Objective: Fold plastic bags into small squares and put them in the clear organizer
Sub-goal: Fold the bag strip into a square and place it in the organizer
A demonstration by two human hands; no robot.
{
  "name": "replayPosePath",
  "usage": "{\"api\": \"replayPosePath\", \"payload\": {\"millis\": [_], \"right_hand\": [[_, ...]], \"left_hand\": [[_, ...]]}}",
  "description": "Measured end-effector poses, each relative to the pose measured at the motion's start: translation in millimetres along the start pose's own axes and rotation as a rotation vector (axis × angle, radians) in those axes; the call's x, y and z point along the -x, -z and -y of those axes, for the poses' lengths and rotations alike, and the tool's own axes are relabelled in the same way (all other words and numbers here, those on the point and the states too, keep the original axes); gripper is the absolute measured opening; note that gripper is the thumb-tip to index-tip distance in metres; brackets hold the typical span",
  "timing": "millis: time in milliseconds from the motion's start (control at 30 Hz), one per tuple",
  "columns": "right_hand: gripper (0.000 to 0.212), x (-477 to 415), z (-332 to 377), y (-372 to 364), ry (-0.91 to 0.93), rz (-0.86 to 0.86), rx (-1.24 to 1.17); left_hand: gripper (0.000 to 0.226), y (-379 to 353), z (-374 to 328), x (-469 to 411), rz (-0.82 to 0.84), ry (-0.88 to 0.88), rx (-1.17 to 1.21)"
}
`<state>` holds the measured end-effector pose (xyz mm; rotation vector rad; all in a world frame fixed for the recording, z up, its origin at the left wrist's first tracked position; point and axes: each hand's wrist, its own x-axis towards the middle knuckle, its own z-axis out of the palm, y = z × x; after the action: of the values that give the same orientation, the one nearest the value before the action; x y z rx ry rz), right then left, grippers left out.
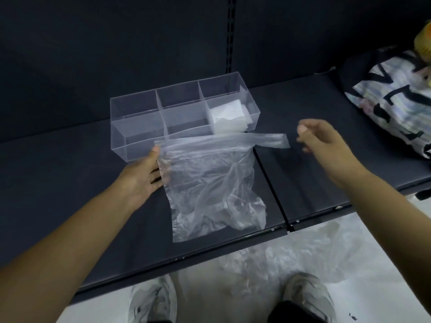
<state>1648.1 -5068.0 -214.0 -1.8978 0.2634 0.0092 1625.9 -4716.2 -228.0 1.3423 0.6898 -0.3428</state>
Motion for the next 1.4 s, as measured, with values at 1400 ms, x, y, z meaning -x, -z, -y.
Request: {"api": "replayPosePath", "payload": {"millis": [1400], "right_hand": [[0.007,74,-61,45,-0.088,-0.094,0.591]], "left_hand": [[0.099,8,111,62,-0.013,-0.712,-1.776]]}}
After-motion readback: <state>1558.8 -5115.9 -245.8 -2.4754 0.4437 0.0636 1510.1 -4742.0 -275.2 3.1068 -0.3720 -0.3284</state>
